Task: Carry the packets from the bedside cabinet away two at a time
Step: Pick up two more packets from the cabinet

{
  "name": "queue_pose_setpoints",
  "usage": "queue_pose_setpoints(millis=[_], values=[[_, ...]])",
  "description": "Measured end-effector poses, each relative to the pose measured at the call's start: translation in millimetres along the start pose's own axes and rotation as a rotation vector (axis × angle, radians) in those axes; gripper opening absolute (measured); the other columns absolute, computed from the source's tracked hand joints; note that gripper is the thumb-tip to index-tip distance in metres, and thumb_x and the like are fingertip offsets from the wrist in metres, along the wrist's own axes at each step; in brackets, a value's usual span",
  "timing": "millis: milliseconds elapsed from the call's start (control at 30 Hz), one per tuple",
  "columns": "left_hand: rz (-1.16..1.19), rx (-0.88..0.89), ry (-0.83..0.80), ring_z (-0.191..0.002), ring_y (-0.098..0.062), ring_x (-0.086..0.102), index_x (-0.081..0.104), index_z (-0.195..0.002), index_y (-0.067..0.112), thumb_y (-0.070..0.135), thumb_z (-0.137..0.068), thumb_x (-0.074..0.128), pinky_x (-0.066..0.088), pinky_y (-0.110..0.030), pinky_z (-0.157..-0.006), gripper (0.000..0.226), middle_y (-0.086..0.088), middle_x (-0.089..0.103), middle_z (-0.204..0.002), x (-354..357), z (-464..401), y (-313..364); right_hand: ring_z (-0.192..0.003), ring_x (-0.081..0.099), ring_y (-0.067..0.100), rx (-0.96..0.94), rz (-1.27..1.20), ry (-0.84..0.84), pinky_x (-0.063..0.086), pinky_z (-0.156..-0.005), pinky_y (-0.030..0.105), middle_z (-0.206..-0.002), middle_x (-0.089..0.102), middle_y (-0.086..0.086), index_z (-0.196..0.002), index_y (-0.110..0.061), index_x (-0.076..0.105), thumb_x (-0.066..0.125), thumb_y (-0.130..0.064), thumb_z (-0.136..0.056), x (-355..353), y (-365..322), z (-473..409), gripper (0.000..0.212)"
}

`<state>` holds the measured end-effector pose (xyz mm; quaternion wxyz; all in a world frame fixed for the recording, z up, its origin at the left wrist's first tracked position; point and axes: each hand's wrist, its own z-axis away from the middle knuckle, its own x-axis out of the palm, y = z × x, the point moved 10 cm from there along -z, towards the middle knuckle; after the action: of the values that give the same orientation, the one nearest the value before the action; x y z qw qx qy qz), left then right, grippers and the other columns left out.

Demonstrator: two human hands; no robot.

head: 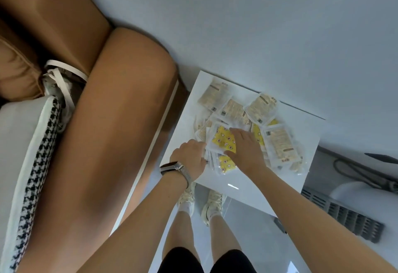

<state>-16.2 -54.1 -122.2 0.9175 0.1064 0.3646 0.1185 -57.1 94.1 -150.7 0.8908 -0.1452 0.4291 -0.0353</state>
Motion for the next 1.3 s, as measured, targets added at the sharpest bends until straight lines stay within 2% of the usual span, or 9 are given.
queue_pose_setpoints(millis=[167,500,733,833,933,1000,1067,1167,1300], values=[[0.126,-0.054,-0.047,-0.121,-0.025,0.052,0.042,-0.14,0.023,0.025,-0.095,0.047,0.049,-0.042,-0.095,0.045,-0.005,0.047,-0.139,31.8,-0.4,-14.0,-0.139,0.029,0.03,0.085,0.2,0.026,0.018,-0.112,0.057,-0.148,0.038,0.0,-0.152,-0.029,0.02,0.061,-0.055,-0.086,6.2,3.2,-11.8,0.082],[0.311,-0.1,-0.074,-0.12,-0.022,0.055,0.045,-0.138,0.021,0.035,-0.097,0.048,0.048,-0.04,-0.098,0.043,-0.003,0.05,-0.137,33.5,-11.6,-12.3,-0.115,0.042,0.028,0.099,0.096,0.189,0.024,-0.1,0.051,-0.113,0.051,0.001,-0.103,-0.024,0.056,0.084,-0.041,-0.066,-6.2,-3.9,-10.2,0.05],[0.654,-0.11,-0.126,-0.113,-0.013,0.058,0.052,-0.132,0.016,0.044,-0.091,0.061,0.045,-0.021,-0.092,0.05,0.001,0.061,-0.127,35.9,-13.5,0.1,-0.07,0.054,0.021,0.273,-0.852,0.332,0.045,-0.068,0.027,-0.079,0.057,0.001,-0.096,-0.01,0.049,0.066,-0.022,-0.091,-11.8,31.5,28.4,0.021],[0.958,-0.063,-0.009,-0.103,-0.003,0.057,0.055,-0.129,0.017,0.044,-0.089,0.064,0.043,-0.006,-0.079,0.049,0.006,0.061,-0.123,21.1,-8.5,9.9,-0.082,0.053,0.02,0.462,-1.387,0.185,0.045,-0.08,0.034,-0.088,0.055,0.007,-0.095,-0.01,0.052,0.059,-0.029,-0.096,17.2,36.1,47.7,0.02],[1.078,-0.055,-0.007,-0.064,-0.001,0.051,0.057,-0.079,0.017,0.046,-0.082,0.071,0.039,-0.014,-0.06,0.033,0.012,0.057,-0.07,22.5,-7.4,14.0,-0.101,0.065,0.022,0.329,-1.528,-0.05,0.048,-0.094,0.036,-0.106,0.07,0.008,-0.105,-0.009,0.063,0.056,-0.016,-0.098,22.5,2.7,55.8,0.012],[1.134,-0.077,-0.006,-0.053,0.0,0.049,0.052,-0.066,0.018,0.03,-0.086,0.073,0.038,-0.015,-0.054,0.03,0.014,0.053,-0.054,23.5,-6.5,9.0,-0.104,0.066,0.017,0.24,-1.507,-0.108,0.049,-0.095,0.031,-0.109,0.072,0.002,-0.111,-0.013,0.067,0.058,-0.01,-0.094,17.6,-11.6,57.4,0.019],[1.183,-0.099,0.003,-0.072,-0.006,0.063,0.067,-0.081,0.013,0.027,-0.087,0.072,0.05,-0.019,-0.066,0.016,0.008,0.068,-0.073,23.4,-6.9,-1.2,-0.096,0.065,0.018,0.252,-1.384,-0.034,0.05,-0.089,0.034,-0.101,0.071,-0.003,-0.104,-0.019,0.067,0.063,-0.013,-0.085,16.3,-1.3,54.7,0.021],[1.221,-0.145,0.038,-0.095,-0.016,0.069,0.07,-0.099,0.021,0.026,-0.089,0.07,0.055,-0.031,-0.087,0.011,0.001,0.074,-0.101,23.4,-6.3,-22.9,-0.109,0.052,0.022,0.192,-0.713,0.205,0.045,-0.095,0.039,-0.112,0.061,-0.007,-0.107,-0.028,0.062,0.077,-0.018,-0.074,7.1,26.1,47.8,0.038],[1.226,-0.196,0.118,-0.094,-0.01,0.068,0.059,-0.113,0.019,0.018,-0.089,0.068,0.058,-0.024,-0.076,0.025,0.003,0.069,-0.107,17.0,0.4,-45.1,-0.129,0.035,0.03,0.009,-0.059,0.033,0.031,-0.103,0.05,-0.136,0.044,0.001,-0.128,-0.032,0.054,0.092,-0.045,-0.048,40.0,17.8,31.8,0.09]])
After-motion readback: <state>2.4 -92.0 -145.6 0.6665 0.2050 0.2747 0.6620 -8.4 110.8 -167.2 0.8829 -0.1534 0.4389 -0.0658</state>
